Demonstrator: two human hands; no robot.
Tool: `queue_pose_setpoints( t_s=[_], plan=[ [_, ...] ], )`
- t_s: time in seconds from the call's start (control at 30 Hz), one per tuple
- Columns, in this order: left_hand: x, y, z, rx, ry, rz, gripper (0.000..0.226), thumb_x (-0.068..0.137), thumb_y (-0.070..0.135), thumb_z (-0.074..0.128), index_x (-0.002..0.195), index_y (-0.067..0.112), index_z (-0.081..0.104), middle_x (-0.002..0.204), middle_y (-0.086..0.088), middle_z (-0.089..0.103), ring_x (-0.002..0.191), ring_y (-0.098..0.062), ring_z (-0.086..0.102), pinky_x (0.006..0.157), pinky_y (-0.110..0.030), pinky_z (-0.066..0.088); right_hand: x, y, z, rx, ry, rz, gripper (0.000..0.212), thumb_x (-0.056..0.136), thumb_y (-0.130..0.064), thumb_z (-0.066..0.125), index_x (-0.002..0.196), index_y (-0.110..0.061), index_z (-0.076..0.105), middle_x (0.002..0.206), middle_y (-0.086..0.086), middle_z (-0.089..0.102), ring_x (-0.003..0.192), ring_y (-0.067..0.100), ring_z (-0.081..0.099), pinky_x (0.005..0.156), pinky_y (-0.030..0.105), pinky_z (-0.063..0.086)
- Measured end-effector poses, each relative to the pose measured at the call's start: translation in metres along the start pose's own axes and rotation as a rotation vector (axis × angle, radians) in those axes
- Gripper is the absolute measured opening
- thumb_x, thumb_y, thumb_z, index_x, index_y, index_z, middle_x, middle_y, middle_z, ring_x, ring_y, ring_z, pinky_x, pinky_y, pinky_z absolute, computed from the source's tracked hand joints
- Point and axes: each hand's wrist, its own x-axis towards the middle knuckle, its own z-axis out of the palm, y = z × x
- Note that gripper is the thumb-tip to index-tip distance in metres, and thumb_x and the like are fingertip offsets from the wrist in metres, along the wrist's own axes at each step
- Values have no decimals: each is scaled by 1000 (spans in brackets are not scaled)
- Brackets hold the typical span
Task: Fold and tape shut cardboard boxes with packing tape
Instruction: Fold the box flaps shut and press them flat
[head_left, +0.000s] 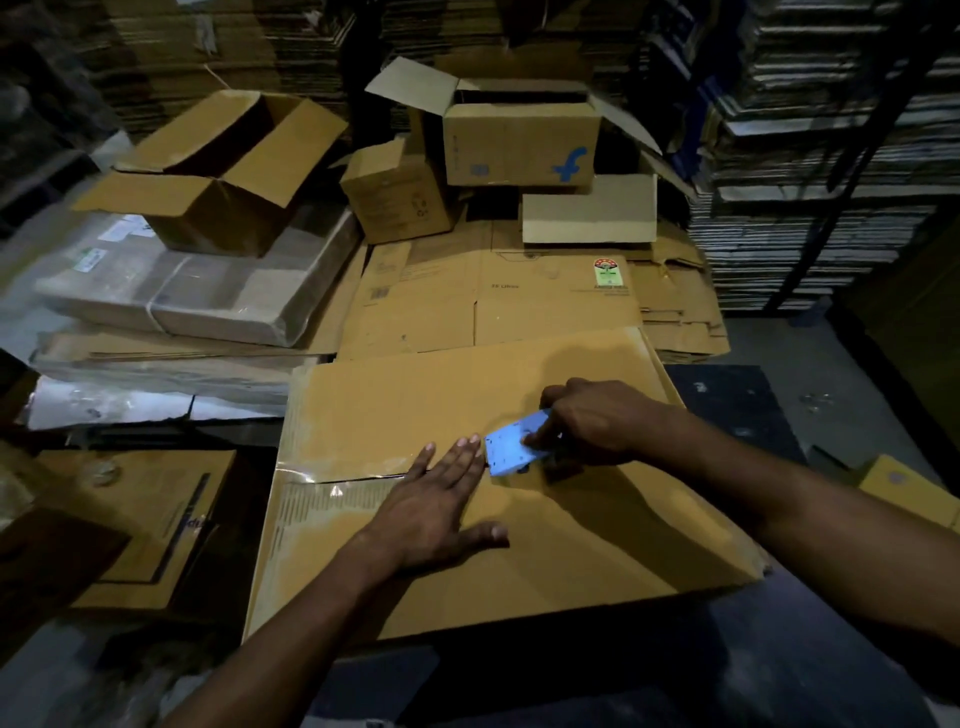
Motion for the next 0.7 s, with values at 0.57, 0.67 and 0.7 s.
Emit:
queue_pose_setpoints(
  t_s=[0.57, 0.67, 0.7],
  plan=[
    [-4, -11, 2, 26, -53, 30, 114, 93, 99, 20, 174, 26, -12, 180, 8, -23, 164, -5, -25, 137, -49, -1, -51, 55, -2, -74, -118, 26, 44, 105, -64, 50, 147, -53, 55, 117, -6, 51, 108, 20, 56, 81, 36, 39],
    [-5, 7, -4, 99, -43, -17, 122, 88, 104, 15, 174, 21, -11, 180, 5, -25, 164, -10, -29, 136, -53, -7, -49, 47, 10, -91, -70, 46, 43, 103, -64, 53, 144, -51, 57, 118, -3, 53, 113, 25, 58, 88, 42, 44],
    [-3, 17, -5, 112, -21, -19, 124, 87, 104, 14, 175, 20, -10, 180, 4, -25, 164, -12, -29, 136, -53, -8, -51, 46, 14, -89, -51, 53, 45, 101, -68, 52, 142, -50, 59, 117, -3, 53, 110, 25, 57, 88, 43, 45]
  ],
)
